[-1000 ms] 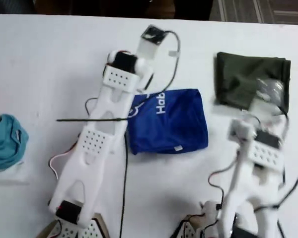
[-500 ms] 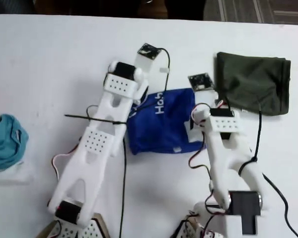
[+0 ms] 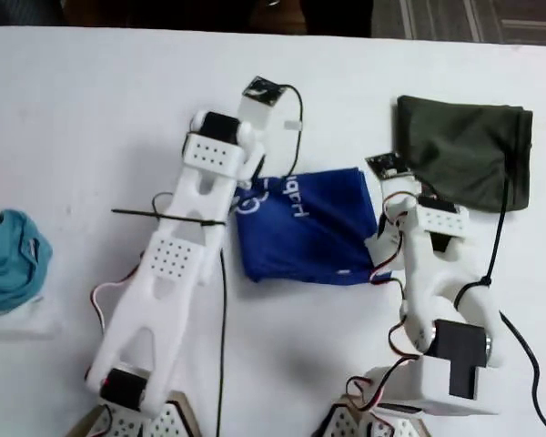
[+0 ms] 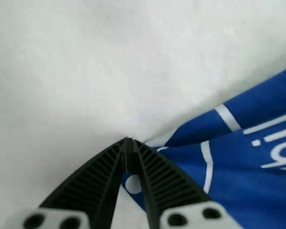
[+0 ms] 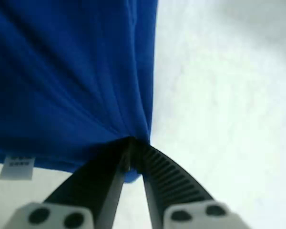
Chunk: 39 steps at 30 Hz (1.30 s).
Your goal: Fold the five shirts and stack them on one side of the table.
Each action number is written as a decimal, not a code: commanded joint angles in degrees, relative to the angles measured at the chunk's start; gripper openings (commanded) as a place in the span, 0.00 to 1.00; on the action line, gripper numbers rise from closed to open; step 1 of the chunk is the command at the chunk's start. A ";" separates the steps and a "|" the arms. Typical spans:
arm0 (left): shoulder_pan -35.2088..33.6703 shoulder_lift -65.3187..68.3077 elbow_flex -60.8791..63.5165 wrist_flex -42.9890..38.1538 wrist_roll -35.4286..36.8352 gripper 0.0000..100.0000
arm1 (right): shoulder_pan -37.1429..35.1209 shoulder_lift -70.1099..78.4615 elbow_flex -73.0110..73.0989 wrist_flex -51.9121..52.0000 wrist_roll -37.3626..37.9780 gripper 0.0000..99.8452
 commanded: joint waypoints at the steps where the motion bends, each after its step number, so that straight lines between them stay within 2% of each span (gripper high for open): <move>1: -1.41 -2.02 -0.66 0.79 0.44 0.03 | -0.57 -7.43 -3.16 4.18 0.26 0.02; 3: -0.79 -4.31 -0.66 1.49 0.44 0.03 | -1.45 -12.88 -4.48 5.58 -0.35 0.02; 7: -0.53 -11.16 -0.31 2.02 0.44 0.03 | -1.80 -22.55 -6.33 5.58 -6.86 0.02; 11: -0.88 -18.90 2.59 2.11 0.44 0.03 | -3.74 -21.93 -10.64 5.49 -12.22 0.02; 14: -1.23 -27.25 14.37 2.20 0.53 0.03 | -5.76 -16.48 -15.91 5.67 -16.18 0.02; 20: -0.53 -47.03 50.95 0.44 2.64 0.03 | -8.75 -0.57 -26.90 6.81 -18.81 0.02; 22: -0.62 -52.75 63.69 -3.60 3.16 0.03 | -9.45 4.35 -30.33 7.69 -18.90 0.02; 28: 0.44 -68.31 96.84 -25.32 3.08 0.03 | -10.68 15.16 -39.74 8.04 -20.22 0.02; 34: 6.07 -79.38 111.34 -36.40 3.25 0.03 | -13.85 22.02 -45.19 9.54 -21.19 0.02; 39: 10.64 -80.88 119.34 -42.90 3.34 0.03 | -14.64 25.89 -48.62 9.63 -21.19 0.02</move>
